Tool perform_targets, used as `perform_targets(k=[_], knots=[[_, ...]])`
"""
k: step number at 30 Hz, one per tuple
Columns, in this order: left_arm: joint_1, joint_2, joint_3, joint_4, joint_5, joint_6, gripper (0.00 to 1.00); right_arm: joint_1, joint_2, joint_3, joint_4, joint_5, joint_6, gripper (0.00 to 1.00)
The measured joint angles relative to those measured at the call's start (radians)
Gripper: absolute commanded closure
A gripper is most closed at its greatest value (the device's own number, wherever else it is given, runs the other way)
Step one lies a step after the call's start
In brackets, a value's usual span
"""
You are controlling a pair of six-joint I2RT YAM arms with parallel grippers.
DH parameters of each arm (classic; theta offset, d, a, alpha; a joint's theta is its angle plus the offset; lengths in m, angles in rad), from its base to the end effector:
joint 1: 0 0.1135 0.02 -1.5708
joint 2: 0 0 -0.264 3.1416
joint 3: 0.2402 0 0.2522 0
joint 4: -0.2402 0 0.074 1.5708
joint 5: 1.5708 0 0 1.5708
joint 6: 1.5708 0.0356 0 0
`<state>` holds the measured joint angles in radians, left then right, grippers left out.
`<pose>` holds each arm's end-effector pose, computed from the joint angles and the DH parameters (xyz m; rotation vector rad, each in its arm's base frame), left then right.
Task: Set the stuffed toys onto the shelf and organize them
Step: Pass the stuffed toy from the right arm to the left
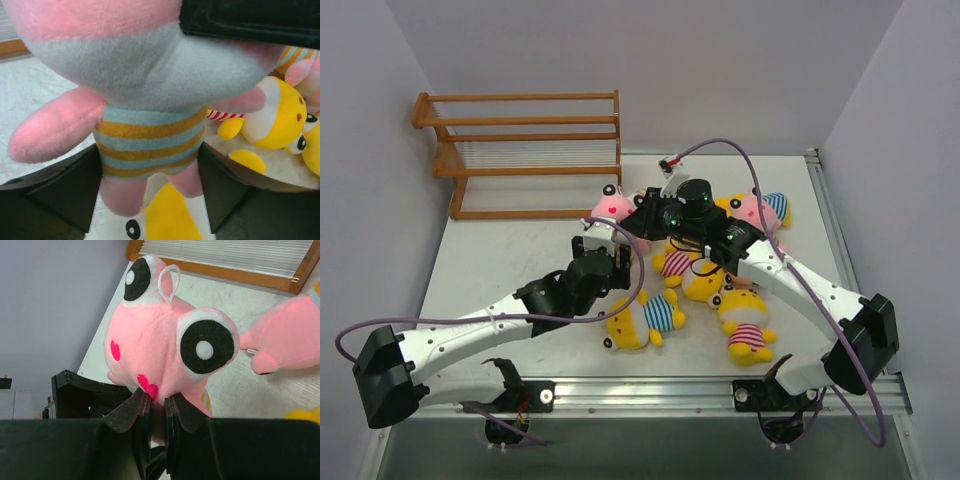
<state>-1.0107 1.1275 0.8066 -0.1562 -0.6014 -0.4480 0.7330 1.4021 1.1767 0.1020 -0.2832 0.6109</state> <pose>0.1499 -0.2011 0.2842 0.1868 1.9656 -0.3385 0.2425 0.2317 0.3642 -0.3430 1.8191 1.2152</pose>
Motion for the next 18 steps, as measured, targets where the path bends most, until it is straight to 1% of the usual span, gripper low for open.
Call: perform_targets(k=[1, 3, 4, 7, 8, 9, 12, 15, 16, 17, 18], knots=[[-0.002, 0.005, 0.0, 0.003, -0.007, -0.006, 0.4, 0.002, 0.001, 0.0, 0.003, 0.003, 0.003, 1.0], [-0.003, 0.014, 0.0, 0.005, -0.023, -0.014, 0.53, 0.008, 0.003, 0.0, 0.007, 0.006, 0.008, 1.0], [-0.003, 0.018, 0.0, 0.006, -0.03, -0.018, 0.65, 0.009, 0.004, 0.0, 0.007, 0.006, 0.011, 1.0], [-0.003, 0.019, 0.0, 0.011, -0.041, -0.023, 0.82, 0.01, 0.007, -0.002, 0.013, 0.007, 0.016, 1.0], [-0.003, 0.019, 0.0, 0.012, -0.043, -0.023, 0.91, 0.01, 0.009, -0.005, 0.019, 0.007, 0.018, 1.0], [-0.003, 0.019, 0.0, 0.011, -0.046, -0.024, 0.96, 0.01, 0.011, -0.008, 0.024, 0.007, 0.018, 1.0], [-0.002, 0.018, -0.003, 0.01, -0.048, -0.019, 0.98, 0.01, 0.019, -0.013, 0.037, 0.007, 0.021, 1.0], [0.012, 0.002, -0.014, 0.01, -0.035, -0.019, 0.98, 0.012, 0.022, -0.014, 0.043, 0.007, 0.021, 0.92], [0.02, -0.006, -0.018, 0.01, -0.026, -0.019, 0.98, 0.013, 0.024, -0.014, 0.048, 0.007, 0.021, 0.81], [0.03, -0.017, -0.024, 0.01, -0.016, -0.019, 0.97, 0.014, 0.028, -0.014, 0.054, 0.007, 0.021, 0.74], [0.046, -0.029, -0.03, 0.01, 0.001, -0.019, 0.98, 0.014, 0.032, -0.014, 0.061, 0.007, 0.023, 0.58]])
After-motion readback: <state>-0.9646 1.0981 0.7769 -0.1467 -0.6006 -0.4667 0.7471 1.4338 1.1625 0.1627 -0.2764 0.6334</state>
